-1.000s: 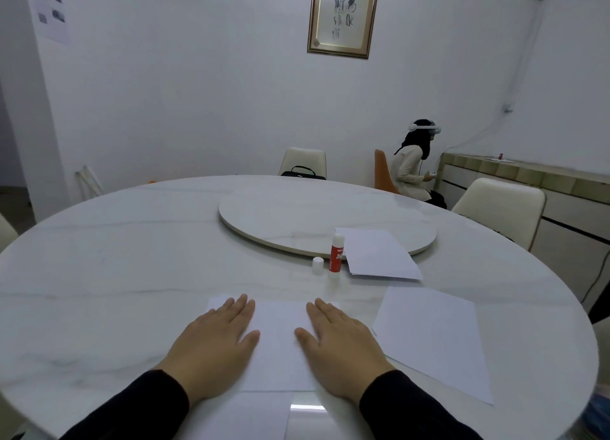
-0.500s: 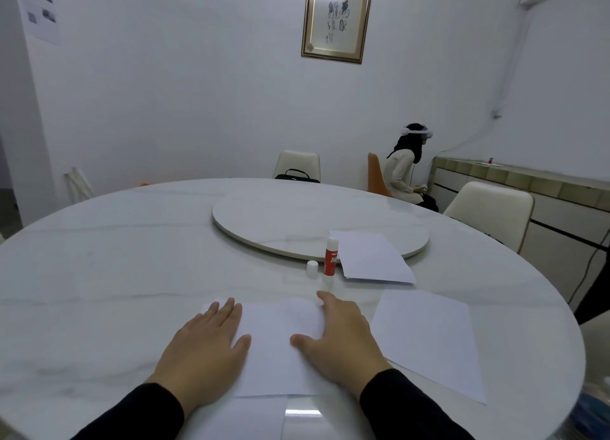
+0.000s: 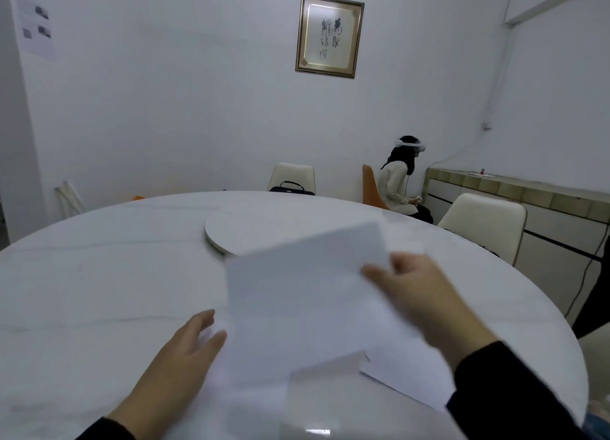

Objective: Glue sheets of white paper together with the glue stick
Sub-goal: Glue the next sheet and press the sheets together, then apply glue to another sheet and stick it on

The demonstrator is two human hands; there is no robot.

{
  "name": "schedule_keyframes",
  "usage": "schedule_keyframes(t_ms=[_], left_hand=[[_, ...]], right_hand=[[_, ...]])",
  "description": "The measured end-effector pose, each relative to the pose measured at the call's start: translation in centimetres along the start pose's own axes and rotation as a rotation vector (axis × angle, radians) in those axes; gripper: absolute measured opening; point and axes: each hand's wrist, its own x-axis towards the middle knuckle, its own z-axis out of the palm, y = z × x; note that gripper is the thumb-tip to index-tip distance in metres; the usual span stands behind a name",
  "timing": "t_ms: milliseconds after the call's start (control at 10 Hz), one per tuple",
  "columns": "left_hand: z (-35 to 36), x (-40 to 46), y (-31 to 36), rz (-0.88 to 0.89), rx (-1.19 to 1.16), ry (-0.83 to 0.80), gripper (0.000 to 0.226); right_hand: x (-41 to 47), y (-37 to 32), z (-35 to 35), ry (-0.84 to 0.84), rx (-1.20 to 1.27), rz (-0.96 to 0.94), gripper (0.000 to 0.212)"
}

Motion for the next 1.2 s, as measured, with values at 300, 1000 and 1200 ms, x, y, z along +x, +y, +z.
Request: schedule_keyframes(t_ms=[300,1000,1200], left_hand=[[1.1,-0.2,1.3,0.111,0.585,-0.143,0.073],[1.1,0.0,0.9,0.155,0.611,-0.107,0.048],[1.4,0.1,1.0,0.158,0.667,-0.122,0.061]], right_hand=[[7.4,2.8,-3.1,0.520,0.752,0.272,0.038],[10.6,9.8,2.1,0.208,0.272,0.452,0.016],[8.1,6.4,2.8,0.434,-0.014,0.266,0.074]])
